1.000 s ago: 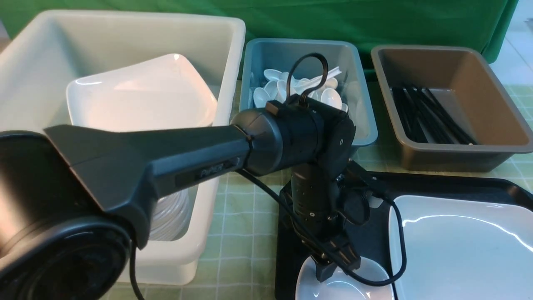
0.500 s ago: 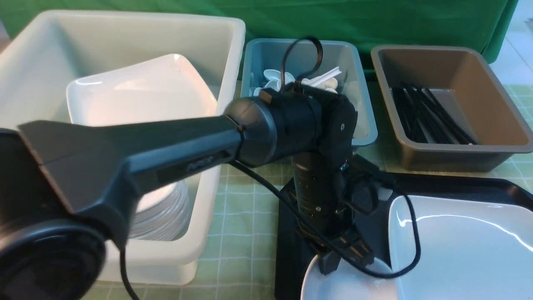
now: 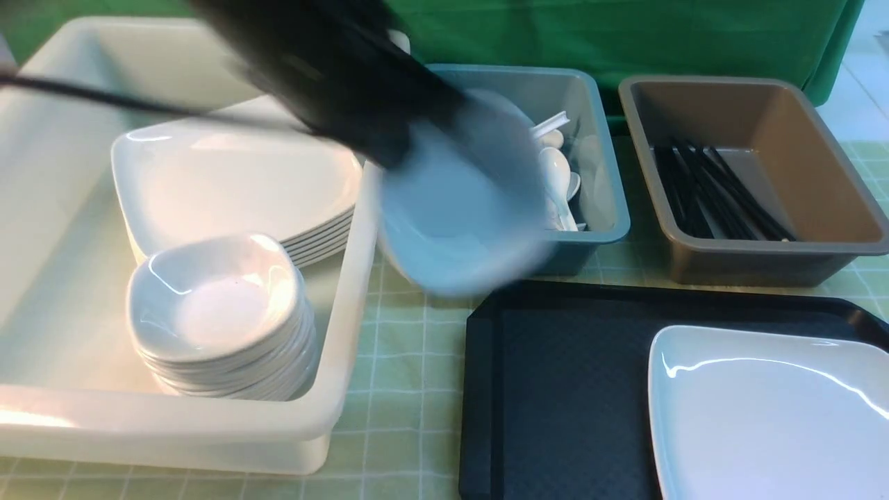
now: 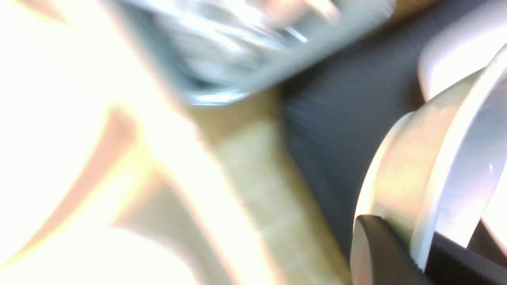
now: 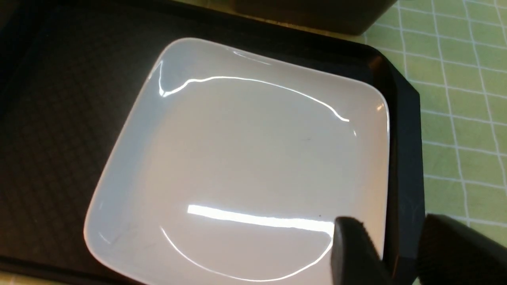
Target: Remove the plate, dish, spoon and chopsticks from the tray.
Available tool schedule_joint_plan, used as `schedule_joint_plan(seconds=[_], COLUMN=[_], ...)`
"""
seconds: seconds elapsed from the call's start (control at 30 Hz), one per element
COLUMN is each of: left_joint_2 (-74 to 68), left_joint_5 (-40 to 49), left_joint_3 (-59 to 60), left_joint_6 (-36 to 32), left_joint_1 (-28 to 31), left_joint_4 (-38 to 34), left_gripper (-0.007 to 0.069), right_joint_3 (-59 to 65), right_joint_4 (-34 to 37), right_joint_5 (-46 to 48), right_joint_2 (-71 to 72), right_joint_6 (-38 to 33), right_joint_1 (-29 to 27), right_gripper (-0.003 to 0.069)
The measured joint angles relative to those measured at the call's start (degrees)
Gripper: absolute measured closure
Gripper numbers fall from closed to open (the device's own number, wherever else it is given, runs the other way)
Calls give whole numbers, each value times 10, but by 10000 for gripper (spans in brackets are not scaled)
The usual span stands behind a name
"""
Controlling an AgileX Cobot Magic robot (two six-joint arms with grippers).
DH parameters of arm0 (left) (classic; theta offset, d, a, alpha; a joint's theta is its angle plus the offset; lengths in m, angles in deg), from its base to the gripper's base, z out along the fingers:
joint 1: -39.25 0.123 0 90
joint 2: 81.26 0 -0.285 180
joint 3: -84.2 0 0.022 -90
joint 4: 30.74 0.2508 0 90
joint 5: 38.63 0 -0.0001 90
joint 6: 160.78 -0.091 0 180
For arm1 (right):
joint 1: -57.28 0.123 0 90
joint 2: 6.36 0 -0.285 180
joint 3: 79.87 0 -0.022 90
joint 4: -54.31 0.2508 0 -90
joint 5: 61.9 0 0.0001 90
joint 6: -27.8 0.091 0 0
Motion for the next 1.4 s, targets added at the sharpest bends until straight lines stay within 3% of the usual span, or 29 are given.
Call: schedule_joint_plan(seconds=[0.03, 0.2, 0.33, 0.63, 0.97, 1.2, 1.4], left_joint_2=[23, 94, 133, 156, 159, 159, 159], left_joint_5=[3, -26, -93, -218, -249, -241, -222], left_joint_3=[14, 133, 251, 436, 448, 450, 451], left_joint_6=[19, 73, 79, 99, 117, 133, 138], left_joint_1=[52, 204, 268, 277, 278, 278, 278], left_joint_4=[-9, -82, -153, -206, -190, -131, -127], left_gripper=[613, 613, 613, 613, 601, 515, 383], right_joint_3=[0, 0, 0, 0, 0, 0, 0], right_joint_4=[0, 0, 0, 0, 0, 0, 1], right_joint_5=[0, -6, -6, -9, -9, -9, -9], right_joint_2=[0, 0, 0, 0, 0, 0, 0], right_joint_6=[0, 0, 0, 0, 0, 0, 0], right_joint_1=[0, 0, 0, 0, 0, 0, 0], right_gripper=[420, 419, 419, 419, 419, 419, 419])
